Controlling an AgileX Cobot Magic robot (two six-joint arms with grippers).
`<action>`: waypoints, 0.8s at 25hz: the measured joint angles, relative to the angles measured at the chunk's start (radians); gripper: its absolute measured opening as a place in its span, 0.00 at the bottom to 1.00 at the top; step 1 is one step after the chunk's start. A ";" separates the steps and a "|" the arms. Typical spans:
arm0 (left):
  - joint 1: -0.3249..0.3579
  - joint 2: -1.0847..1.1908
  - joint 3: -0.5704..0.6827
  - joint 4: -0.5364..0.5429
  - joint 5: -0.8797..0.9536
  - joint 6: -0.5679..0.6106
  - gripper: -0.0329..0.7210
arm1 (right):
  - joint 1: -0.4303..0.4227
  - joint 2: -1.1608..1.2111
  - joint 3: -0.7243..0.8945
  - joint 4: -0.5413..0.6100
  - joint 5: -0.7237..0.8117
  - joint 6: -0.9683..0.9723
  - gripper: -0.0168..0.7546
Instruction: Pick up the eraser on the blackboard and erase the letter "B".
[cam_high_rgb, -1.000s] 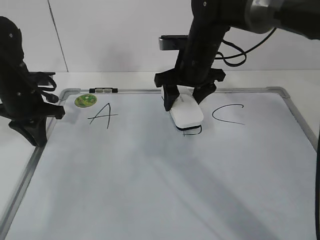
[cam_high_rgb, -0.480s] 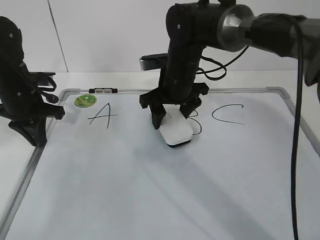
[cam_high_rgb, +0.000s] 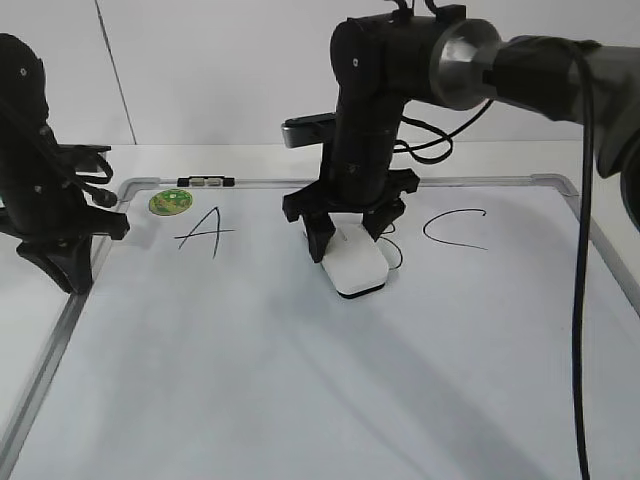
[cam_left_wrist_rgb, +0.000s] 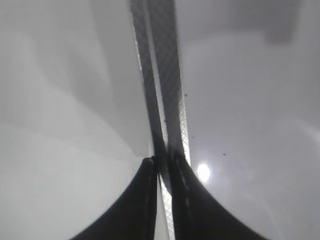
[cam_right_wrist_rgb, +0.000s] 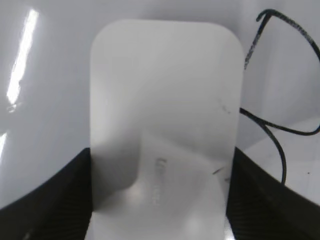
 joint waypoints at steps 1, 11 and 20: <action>0.000 0.000 0.000 0.000 0.000 0.000 0.10 | -0.005 0.000 0.000 0.002 0.001 0.002 0.75; -0.002 0.000 0.000 0.000 -0.002 0.000 0.10 | -0.126 0.002 -0.002 0.033 -0.020 0.004 0.75; -0.002 0.000 0.000 0.002 0.000 0.000 0.10 | -0.114 0.002 -0.002 0.036 -0.020 0.012 0.75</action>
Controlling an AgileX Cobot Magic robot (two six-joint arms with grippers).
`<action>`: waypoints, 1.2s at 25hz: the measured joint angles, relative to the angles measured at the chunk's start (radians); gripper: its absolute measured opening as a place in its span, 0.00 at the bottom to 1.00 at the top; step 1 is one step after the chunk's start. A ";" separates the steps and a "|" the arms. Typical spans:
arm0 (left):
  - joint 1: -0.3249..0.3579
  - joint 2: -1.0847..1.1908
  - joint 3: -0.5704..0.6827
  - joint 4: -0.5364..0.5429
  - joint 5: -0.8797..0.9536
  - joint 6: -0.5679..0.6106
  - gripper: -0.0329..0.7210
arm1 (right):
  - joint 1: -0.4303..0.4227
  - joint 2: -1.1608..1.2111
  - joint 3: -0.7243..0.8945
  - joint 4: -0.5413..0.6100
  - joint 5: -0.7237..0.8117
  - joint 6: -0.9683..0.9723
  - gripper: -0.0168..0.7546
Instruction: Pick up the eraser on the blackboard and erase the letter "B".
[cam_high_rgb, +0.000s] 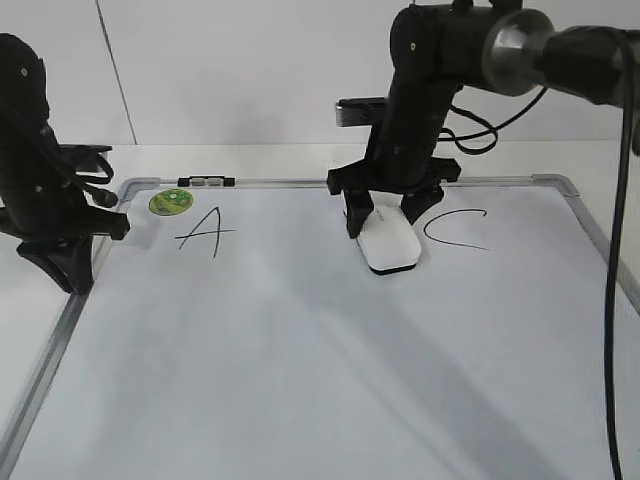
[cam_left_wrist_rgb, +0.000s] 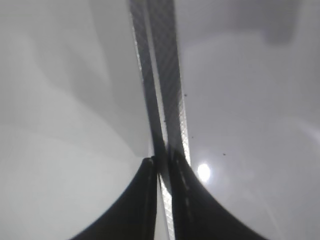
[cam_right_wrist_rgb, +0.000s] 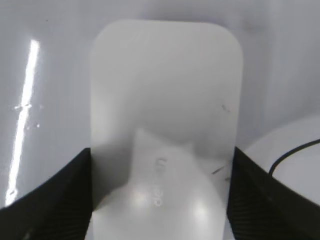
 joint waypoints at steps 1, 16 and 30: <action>0.000 0.000 0.000 0.000 0.000 0.000 0.10 | 0.009 0.000 0.000 -0.004 -0.002 0.000 0.75; 0.000 0.000 0.000 0.006 0.012 0.000 0.10 | 0.113 0.002 -0.002 -0.029 -0.006 -0.002 0.75; 0.000 0.000 0.000 0.006 0.010 0.000 0.10 | -0.053 0.004 -0.004 0.014 -0.008 0.004 0.75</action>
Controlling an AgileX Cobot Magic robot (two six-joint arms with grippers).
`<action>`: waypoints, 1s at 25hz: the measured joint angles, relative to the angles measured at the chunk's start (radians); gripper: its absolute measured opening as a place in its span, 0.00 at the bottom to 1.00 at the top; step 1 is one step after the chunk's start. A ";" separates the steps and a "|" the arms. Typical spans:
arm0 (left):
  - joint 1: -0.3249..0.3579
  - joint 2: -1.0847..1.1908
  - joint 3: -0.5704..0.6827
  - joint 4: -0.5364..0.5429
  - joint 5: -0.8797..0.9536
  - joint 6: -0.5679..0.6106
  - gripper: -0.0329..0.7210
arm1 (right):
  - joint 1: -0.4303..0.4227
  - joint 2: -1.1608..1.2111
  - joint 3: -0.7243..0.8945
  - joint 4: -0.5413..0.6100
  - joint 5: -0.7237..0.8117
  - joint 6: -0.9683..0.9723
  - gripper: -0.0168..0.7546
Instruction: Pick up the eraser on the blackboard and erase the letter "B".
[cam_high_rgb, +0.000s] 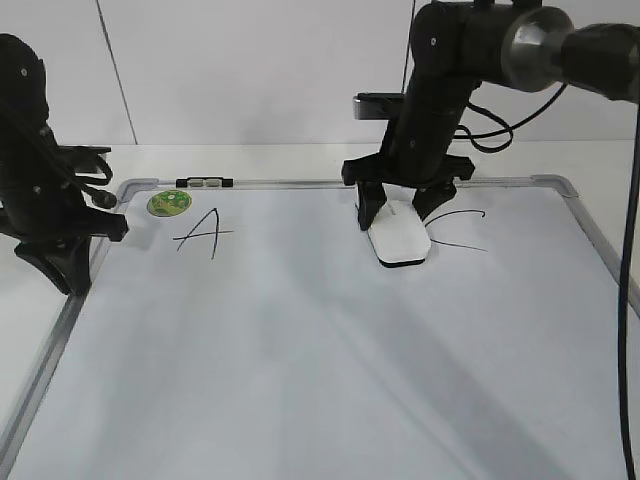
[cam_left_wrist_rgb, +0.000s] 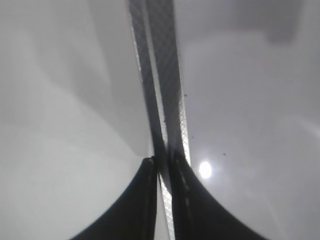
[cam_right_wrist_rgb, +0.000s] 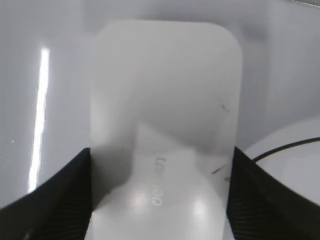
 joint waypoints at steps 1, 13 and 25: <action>0.000 0.000 0.000 0.000 0.000 0.000 0.10 | 0.000 0.000 0.000 0.000 0.000 0.000 0.75; 0.000 0.000 0.000 0.004 0.013 0.000 0.10 | 0.061 0.000 0.000 0.014 -0.002 -0.012 0.75; 0.000 0.000 0.000 0.010 0.024 0.000 0.10 | 0.148 0.001 0.000 0.019 -0.002 -0.015 0.75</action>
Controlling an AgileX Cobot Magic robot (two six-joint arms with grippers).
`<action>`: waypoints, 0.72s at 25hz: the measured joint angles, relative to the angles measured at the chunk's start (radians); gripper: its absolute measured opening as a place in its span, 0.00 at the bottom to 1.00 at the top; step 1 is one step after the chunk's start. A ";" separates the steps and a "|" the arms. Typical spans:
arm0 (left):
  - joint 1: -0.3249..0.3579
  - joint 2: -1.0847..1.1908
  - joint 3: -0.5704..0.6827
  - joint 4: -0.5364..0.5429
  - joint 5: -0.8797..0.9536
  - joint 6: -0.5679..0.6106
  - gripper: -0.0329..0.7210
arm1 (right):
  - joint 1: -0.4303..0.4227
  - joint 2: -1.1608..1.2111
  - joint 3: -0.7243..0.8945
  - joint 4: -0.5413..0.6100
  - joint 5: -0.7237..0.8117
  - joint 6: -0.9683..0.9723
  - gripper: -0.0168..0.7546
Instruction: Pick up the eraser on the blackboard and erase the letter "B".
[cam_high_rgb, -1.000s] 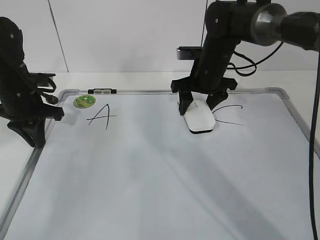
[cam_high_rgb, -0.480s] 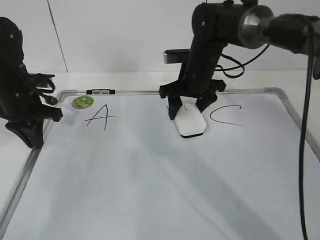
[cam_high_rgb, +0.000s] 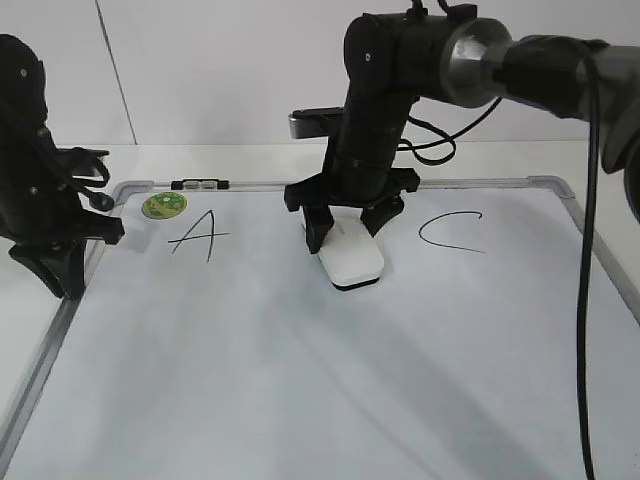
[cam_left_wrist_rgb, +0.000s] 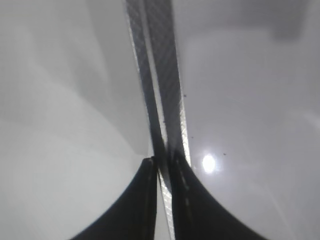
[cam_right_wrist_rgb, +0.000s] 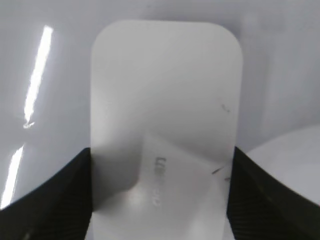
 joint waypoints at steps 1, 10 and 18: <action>0.000 0.000 0.000 0.000 0.000 0.000 0.10 | -0.006 0.000 0.000 0.000 0.000 0.000 0.75; 0.000 0.000 0.000 -0.002 0.000 0.000 0.10 | -0.113 0.000 0.000 0.050 0.000 -0.002 0.75; 0.000 0.000 0.000 -0.002 0.000 0.000 0.10 | -0.157 0.000 0.000 0.040 0.000 -0.002 0.75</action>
